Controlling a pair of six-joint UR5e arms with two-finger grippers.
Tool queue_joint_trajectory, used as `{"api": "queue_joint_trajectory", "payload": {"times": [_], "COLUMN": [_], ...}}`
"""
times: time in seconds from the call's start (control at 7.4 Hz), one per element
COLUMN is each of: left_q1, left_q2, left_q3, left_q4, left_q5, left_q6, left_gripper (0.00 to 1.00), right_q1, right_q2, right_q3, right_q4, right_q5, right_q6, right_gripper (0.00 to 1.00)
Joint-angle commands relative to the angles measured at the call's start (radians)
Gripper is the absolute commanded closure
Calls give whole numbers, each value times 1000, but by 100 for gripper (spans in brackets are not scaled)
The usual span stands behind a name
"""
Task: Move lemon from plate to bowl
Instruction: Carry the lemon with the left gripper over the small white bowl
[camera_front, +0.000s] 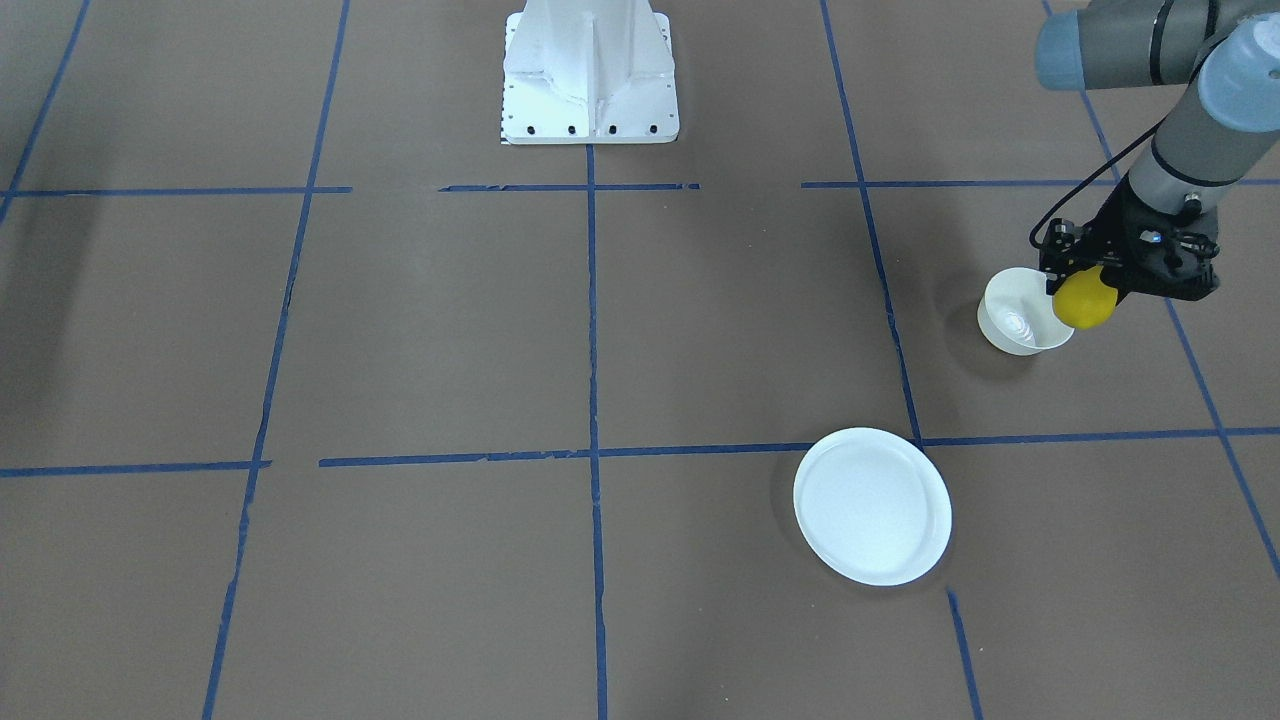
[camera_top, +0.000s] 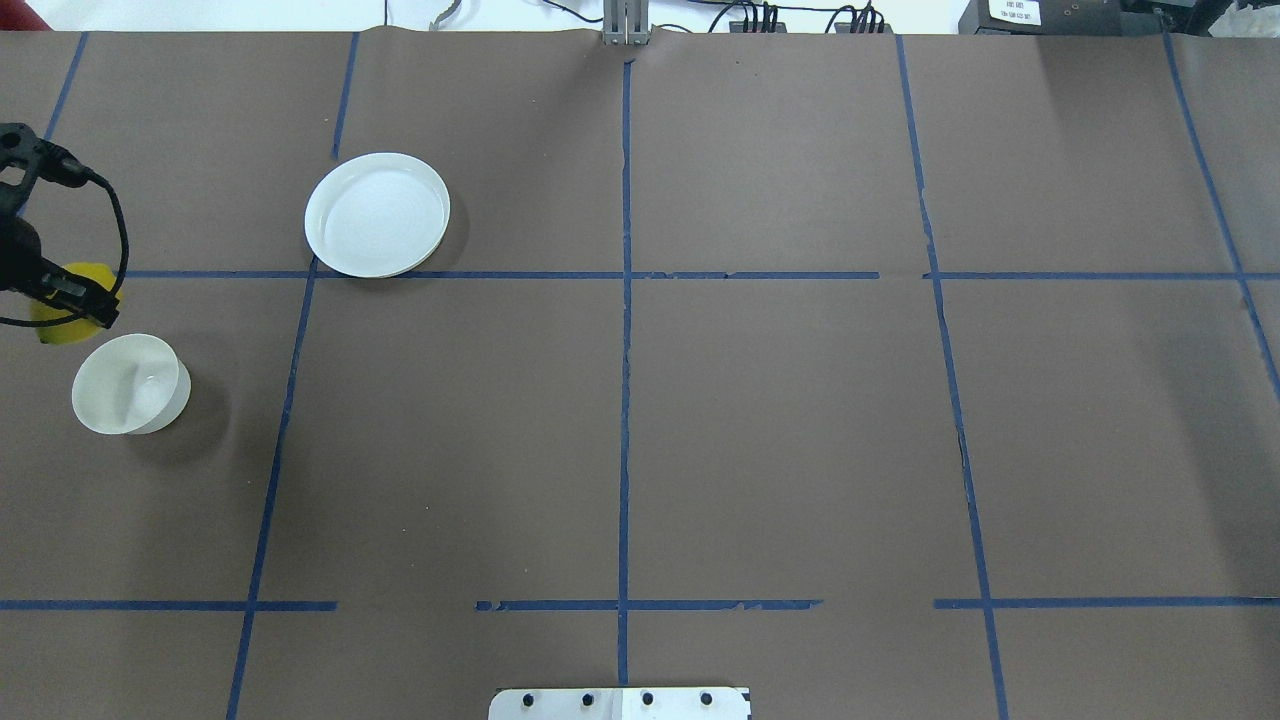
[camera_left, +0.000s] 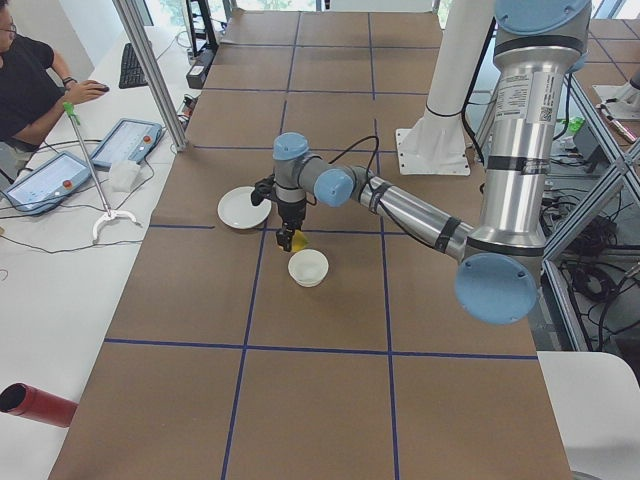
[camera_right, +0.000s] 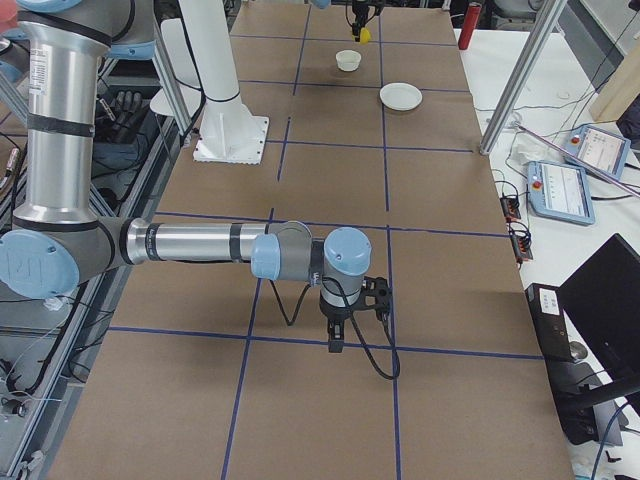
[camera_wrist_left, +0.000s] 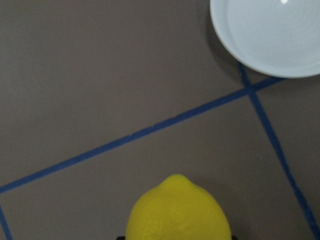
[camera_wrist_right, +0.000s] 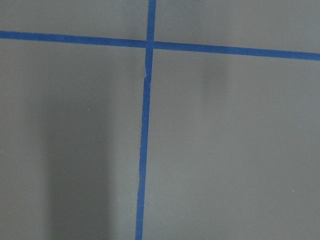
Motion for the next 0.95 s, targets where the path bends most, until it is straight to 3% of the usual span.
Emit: {"api": "queue_joint_trajectory", "payload": {"times": [0.0,0.81], "left_q1": [7,76], "left_q2": [109,74], "left_q3": [43,166], "left_q4": [-267,-336], "left_q5": [-17,-25], "left_q6": [-192,-208], "left_gripper": [99,90], "right_q1": [0,0], "right_q2": [0,0], "right_q3": [0,0], "right_q4": [0,0], "right_q5": [0,0], "right_q6": [0,0], "right_gripper": [0,0]}}
